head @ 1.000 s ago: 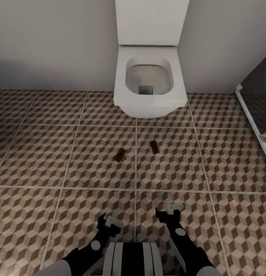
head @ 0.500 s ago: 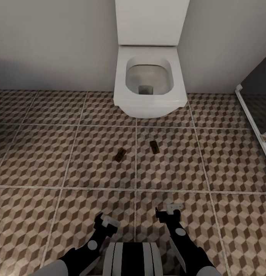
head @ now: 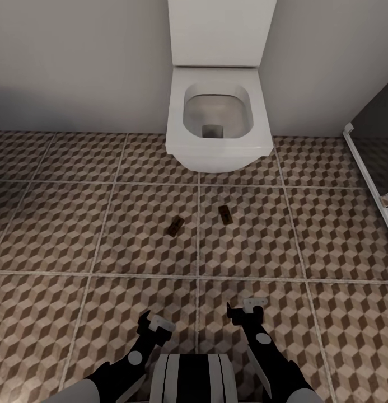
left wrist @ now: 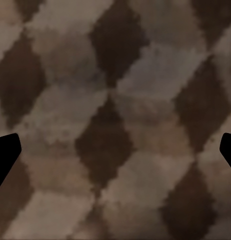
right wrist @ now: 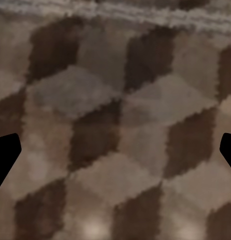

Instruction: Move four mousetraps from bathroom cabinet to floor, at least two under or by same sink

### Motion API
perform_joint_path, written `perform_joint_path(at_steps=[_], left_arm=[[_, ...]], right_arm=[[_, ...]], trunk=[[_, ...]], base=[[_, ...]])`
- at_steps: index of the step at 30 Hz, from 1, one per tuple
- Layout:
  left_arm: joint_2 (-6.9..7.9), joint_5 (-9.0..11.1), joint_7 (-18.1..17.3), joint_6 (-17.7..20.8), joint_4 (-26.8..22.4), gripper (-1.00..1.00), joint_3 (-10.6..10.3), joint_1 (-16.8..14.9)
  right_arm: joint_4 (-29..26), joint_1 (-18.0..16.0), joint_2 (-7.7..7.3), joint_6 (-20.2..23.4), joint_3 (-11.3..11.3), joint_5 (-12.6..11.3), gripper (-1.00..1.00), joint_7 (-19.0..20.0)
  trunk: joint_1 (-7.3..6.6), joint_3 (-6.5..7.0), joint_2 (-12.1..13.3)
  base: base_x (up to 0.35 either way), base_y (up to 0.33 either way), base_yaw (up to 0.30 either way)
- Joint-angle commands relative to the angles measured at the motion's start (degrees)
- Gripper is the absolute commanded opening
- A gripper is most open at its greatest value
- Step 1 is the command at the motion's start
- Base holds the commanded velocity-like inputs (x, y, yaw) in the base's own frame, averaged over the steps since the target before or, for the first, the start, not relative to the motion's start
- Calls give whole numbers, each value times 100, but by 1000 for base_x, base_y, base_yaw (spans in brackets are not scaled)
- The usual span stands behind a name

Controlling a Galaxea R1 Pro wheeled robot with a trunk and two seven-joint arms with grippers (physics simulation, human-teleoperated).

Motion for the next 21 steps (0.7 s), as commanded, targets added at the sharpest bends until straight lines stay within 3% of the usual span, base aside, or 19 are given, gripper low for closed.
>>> perform_joint_path(at_steps=[1,21], left_arm=[[4,42,38,-14,-8,100,-49,-5],[-2,42,38,-8,-11,100,-49,-5]], right_arm=[[4,-2,-1,-6,17,37,100,-44],[4,-2,-1,-6,17,37,100,-44]], trunk=[[-1,-3,-1],[-1,-3,-1]], base=[[0,0,0],[0,0,0]])
